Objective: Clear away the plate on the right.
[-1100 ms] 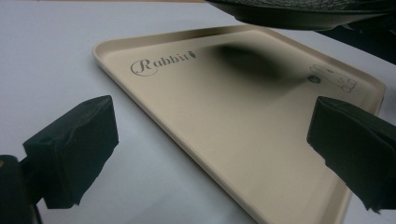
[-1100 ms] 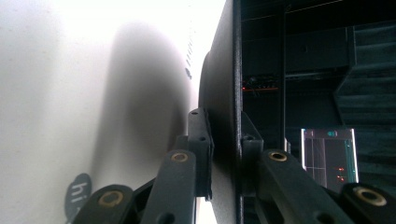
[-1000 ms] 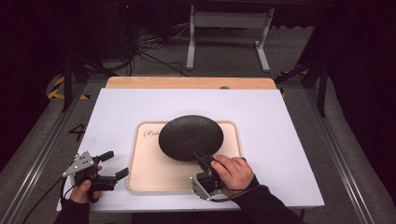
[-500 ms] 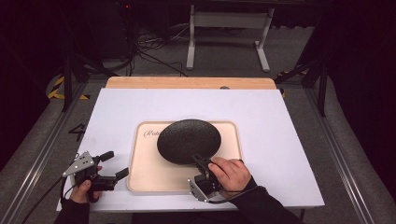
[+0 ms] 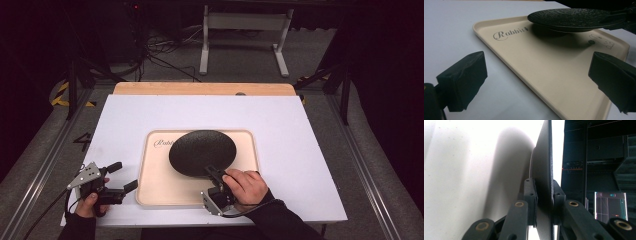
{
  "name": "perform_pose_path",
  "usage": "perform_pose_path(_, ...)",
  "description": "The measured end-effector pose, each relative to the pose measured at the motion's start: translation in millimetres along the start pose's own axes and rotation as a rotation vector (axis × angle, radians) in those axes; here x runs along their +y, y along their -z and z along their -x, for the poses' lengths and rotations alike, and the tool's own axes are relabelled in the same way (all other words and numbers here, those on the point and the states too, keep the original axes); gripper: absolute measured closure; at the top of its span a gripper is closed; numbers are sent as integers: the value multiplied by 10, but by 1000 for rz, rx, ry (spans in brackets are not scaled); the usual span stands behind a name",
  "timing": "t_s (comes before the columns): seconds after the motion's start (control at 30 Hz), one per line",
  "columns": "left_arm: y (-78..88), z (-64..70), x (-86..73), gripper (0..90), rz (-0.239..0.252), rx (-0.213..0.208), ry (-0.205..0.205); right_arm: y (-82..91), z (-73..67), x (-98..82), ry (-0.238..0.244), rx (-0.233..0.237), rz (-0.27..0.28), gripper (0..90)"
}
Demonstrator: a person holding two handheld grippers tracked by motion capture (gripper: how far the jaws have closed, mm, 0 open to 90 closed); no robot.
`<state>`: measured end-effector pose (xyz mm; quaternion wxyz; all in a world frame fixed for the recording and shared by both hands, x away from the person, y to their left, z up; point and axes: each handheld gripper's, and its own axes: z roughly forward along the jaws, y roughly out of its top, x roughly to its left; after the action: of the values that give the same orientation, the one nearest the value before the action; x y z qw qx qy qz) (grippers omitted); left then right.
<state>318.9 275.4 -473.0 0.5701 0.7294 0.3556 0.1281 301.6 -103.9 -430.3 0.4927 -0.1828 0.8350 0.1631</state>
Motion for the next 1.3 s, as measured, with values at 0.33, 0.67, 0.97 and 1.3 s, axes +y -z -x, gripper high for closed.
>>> perform_pose_path(0.33,-1,2,0,26,-1,2,3,-32,-12,-20,-3,2,-8,806)
perform_pose_path(0.67,-1,1,0,26,-1,0,-1,-95,-74,4,21,11,-13,804)
perform_pose_path(0.97,0,6,0,26,-3,2,1,-132,-122,8,15,35,-9,836)
perform_pose_path(1.3,0,5,0,26,-3,2,2,-182,-188,26,21,74,0,842)
